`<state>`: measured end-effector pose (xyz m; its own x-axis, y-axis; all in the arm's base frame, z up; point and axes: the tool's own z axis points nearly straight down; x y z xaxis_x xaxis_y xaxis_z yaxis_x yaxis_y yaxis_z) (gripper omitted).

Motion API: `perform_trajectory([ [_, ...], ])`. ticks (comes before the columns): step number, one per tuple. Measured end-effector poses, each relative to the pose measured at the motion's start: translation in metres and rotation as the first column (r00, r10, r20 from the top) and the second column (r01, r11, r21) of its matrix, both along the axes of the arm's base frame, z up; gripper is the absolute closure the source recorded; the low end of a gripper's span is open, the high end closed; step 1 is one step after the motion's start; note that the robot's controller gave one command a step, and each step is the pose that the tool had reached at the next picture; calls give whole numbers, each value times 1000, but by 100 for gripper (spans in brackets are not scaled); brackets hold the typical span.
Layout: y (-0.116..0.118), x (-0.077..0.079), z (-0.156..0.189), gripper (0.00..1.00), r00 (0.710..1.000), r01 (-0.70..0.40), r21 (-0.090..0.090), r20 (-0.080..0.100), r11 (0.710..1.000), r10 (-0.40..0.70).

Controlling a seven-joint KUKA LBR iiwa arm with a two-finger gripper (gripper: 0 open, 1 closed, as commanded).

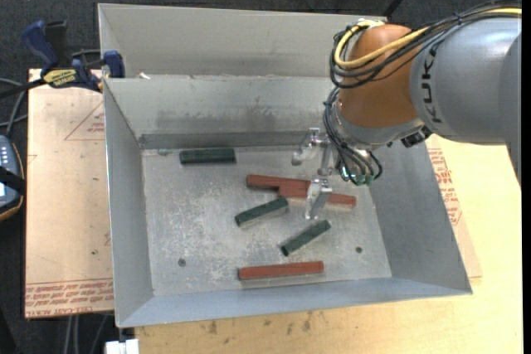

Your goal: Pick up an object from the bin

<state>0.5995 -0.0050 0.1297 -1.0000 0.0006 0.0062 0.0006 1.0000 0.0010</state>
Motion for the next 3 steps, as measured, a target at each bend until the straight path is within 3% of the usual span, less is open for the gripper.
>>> perform_trajectory([
  [1, 0, 2, 4, 0, 1000, 0, 0, 7, 1000, 0],
  [2, 4, 3, -52, 100, 995, -96, 0, 20, 995, 96],
  [3, 4, 3, -52, 100, 995, -96, 0, 20, 995, 96],
])
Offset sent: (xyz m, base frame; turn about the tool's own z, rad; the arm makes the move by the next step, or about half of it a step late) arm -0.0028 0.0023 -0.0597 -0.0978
